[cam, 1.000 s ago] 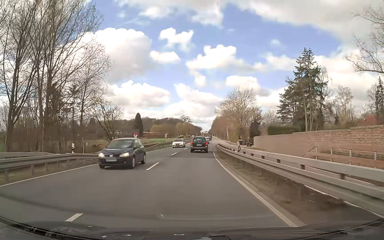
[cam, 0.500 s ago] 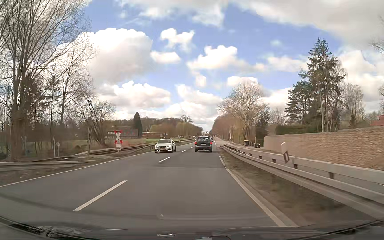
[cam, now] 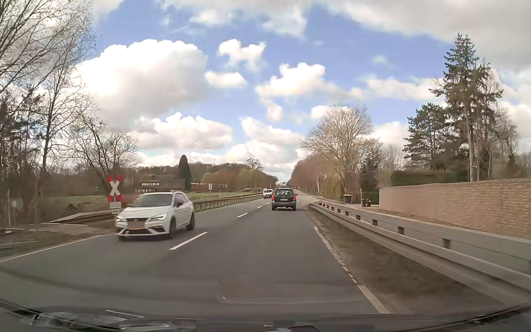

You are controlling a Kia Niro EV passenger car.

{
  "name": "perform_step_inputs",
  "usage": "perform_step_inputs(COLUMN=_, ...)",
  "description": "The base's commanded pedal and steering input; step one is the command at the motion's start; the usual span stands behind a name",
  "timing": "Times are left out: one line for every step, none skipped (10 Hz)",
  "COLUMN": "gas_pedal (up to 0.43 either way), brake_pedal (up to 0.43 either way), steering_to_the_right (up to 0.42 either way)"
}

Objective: Follow the waypoints while adhering to traffic rules and regulations

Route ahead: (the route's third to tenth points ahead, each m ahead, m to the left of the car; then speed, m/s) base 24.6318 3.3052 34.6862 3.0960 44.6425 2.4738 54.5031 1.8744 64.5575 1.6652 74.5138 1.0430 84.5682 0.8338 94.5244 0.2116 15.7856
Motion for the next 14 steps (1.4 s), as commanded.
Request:
perform_step_inputs(gas_pedal=0.15, brake_pedal=0.0, steering_to_the_right=0.006)
perform_step_inputs(gas_pedal=0.13, brake_pedal=0.0, steering_to_the_right=0.006)
perform_step_inputs(gas_pedal=0.13, brake_pedal=0.0, steering_to_the_right=0.006)
perform_step_inputs(gas_pedal=0.138, brake_pedal=0.0, steering_to_the_right=0.007)
perform_step_inputs(gas_pedal=0.138, brake_pedal=0.0, steering_to_the_right=0.007)
perform_step_inputs(gas_pedal=0.138, brake_pedal=0.0, steering_to_the_right=0.006)
perform_step_inputs(gas_pedal=0.138, brake_pedal=0.0, steering_to_the_right=0.005)
perform_step_inputs(gas_pedal=0.138, brake_pedal=0.0, steering_to_the_right=0.006)
perform_step_inputs(gas_pedal=0.138, brake_pedal=0.0, steering_to_the_right=0.005)
perform_step_inputs(gas_pedal=0.157, brake_pedal=0.0, steering_to_the_right=0.005)
perform_step_inputs(gas_pedal=0.169, brake_pedal=0.0, steering_to_the_right=0.005)
perform_step_inputs(gas_pedal=0.177, brake_pedal=0.0, steering_to_the_right=0.005)
perform_step_inputs(gas_pedal=0.177, brake_pedal=0.0, steering_to_the_right=0.005)
perform_step_inputs(gas_pedal=0.177, brake_pedal=0.0, steering_to_the_right=0.005)
